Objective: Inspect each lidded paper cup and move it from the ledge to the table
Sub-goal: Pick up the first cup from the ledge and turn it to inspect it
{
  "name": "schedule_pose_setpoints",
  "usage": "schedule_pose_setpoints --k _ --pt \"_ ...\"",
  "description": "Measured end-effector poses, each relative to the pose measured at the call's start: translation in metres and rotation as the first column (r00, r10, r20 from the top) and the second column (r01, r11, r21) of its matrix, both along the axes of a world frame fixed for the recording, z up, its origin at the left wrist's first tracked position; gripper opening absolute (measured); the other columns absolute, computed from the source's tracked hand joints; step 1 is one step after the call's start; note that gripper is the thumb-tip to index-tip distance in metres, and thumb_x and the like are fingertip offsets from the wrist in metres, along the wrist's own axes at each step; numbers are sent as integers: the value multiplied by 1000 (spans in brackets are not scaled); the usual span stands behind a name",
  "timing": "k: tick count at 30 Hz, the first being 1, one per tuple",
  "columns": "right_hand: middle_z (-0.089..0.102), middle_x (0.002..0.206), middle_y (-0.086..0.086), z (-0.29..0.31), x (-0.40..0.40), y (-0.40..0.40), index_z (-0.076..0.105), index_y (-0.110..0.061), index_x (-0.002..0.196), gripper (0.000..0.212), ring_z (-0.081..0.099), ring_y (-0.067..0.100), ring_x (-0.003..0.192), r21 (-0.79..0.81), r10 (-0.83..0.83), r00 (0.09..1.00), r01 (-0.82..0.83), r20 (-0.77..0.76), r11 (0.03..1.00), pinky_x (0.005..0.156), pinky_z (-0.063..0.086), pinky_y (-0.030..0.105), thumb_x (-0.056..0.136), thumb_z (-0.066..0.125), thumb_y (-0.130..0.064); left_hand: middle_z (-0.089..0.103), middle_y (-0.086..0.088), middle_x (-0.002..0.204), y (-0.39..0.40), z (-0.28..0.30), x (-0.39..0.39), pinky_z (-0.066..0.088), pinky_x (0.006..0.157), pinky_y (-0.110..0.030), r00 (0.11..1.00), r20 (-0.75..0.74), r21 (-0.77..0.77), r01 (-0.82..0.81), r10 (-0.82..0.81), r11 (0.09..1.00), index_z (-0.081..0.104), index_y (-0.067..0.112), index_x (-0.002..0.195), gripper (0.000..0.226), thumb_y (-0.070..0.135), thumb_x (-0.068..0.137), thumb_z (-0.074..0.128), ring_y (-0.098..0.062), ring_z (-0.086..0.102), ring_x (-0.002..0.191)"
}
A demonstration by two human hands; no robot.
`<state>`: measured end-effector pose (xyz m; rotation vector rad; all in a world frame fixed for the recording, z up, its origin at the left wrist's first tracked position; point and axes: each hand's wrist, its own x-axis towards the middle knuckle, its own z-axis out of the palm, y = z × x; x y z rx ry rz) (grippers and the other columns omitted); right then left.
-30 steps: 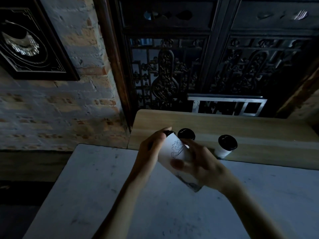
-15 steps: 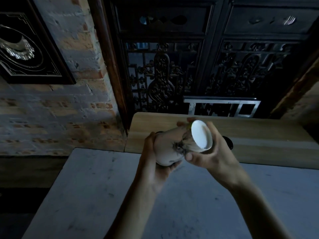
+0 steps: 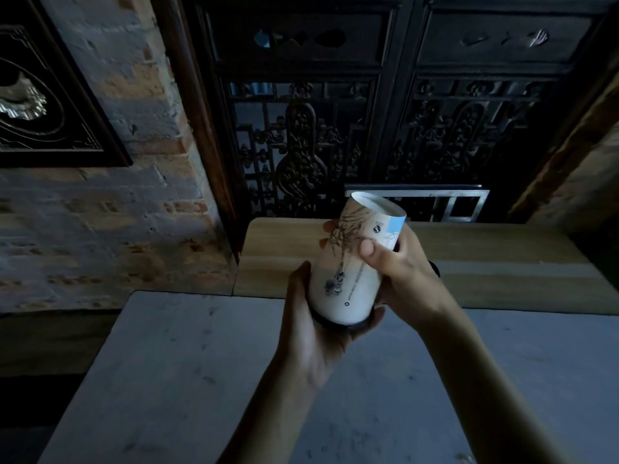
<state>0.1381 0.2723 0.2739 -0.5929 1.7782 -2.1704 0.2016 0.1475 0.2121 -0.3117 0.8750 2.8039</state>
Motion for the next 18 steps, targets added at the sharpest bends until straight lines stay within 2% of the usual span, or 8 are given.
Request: schedule_pose_setpoints --k 3,5,8,12,14,16,18 --pt "74 113 16 3 -2 4 64 0 123 68 73 36 108 -37 78 997 -77 22 996 92 60 52 74 88 -40 71 -25 127 -3 3 2 64 81 -49 999 10 46 50 -51 998 68 5 133 66 59 98 50 -40 73 104" --pt "73 111 21 3 -2 2 63 4 120 73 73 39 105 -40 24 999 -23 31 999 90 61 54 75 88 -47 71 -23 131 -2 4 2 62 86 -49 1000 -6 -14 25 -25 1000 71 9 130 66 63 98 47 -37 71 112" --pt "66 109 39 0 -2 -2 58 11 117 64 67 57 105 -24 -109 994 109 -21 994 92 55 70 83 78 -40 72 -20 132 4 5 3 60 92 -48 997 -53 -163 -67 59 984 71 15 131 62 61 101 43 -32 71 119" --pt "60 104 44 1 2 -6 54 13 115 64 66 59 98 -55 -182 983 180 -28 982 88 54 73 83 78 -37 77 -13 123 10 8 5 63 81 -40 987 -100 -218 -146 127 965 77 25 119 48 57 100 46 -27 75 111" --pt "59 109 45 4 3 -3 54 11 119 76 66 58 101 -50 -133 991 132 -12 990 91 56 68 78 85 -45 75 -20 123 8 10 6 63 78 -41 994 -71 -176 -99 87 979 72 17 127 57 60 97 50 -31 75 104" --pt "68 110 36 7 1 3 60 7 121 87 72 41 100 -52 -45 999 46 16 998 90 59 57 68 91 -55 72 -25 123 5 12 7 64 73 -40 1000 -26 -103 3 -6 995 66 7 134 68 61 97 51 -35 72 102" --pt "76 110 19 10 -2 8 70 -5 116 76 74 32 101 -63 39 998 -36 39 997 88 61 49 63 93 -56 73 -27 118 2 12 8 65 67 -39 996 19 -39 85 -85 996 63 1 137 72 61 97 54 -37 72 98"
